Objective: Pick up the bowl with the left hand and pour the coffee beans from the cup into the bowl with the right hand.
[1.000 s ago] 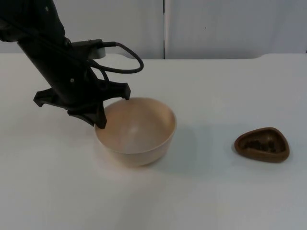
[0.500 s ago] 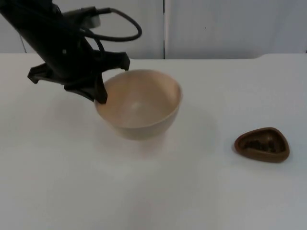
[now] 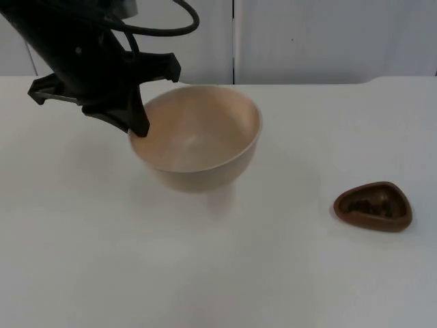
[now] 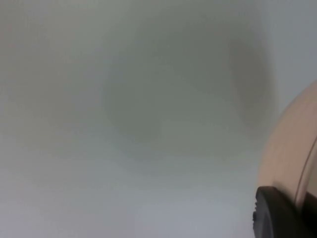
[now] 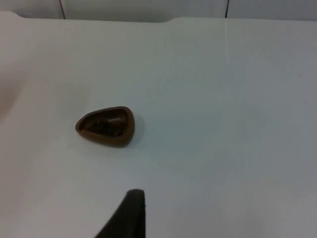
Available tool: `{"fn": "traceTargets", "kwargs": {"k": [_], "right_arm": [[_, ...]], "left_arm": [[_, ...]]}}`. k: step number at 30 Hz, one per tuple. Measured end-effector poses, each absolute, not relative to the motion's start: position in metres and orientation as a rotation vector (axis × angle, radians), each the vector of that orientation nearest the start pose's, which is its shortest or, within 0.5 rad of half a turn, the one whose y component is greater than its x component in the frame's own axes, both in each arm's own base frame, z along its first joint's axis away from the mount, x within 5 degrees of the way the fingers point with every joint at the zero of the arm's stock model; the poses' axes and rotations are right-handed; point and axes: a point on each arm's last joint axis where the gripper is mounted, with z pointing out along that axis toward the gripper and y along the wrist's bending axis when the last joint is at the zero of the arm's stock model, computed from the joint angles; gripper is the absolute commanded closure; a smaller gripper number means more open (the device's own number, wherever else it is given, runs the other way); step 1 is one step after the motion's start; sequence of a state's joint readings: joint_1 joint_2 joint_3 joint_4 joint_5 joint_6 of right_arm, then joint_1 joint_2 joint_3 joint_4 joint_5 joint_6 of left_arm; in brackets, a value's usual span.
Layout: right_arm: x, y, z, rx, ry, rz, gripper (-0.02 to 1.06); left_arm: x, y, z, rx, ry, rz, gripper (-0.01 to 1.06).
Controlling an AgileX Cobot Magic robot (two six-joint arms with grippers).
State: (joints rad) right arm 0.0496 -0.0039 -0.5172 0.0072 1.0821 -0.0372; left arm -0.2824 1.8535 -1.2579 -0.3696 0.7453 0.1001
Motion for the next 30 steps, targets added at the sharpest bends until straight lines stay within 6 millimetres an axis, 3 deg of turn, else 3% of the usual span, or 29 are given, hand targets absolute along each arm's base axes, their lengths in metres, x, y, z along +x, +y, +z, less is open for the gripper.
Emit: {"fn": "traceTargets", "kwargs": {"k": [10, 21, 30], "right_arm": [[-0.008, 0.0, 0.28, -0.089, 2.043, 0.016, -0.01], [-0.008, 0.0, 0.28, -0.089, 2.043, 0.016, -0.01], [-0.008, 0.0, 0.28, -0.086, 2.043, 0.018, -0.01]], "left_arm": [[0.348, -0.128, 0.202, 0.239, 2.848, -0.468, 1.05], [0.346, -0.15, 0.231, 0.453, 2.855, -0.343, 1.05], [0.342, -0.158, 0.232, 0.5, 2.856, -0.266, 1.05]]}}
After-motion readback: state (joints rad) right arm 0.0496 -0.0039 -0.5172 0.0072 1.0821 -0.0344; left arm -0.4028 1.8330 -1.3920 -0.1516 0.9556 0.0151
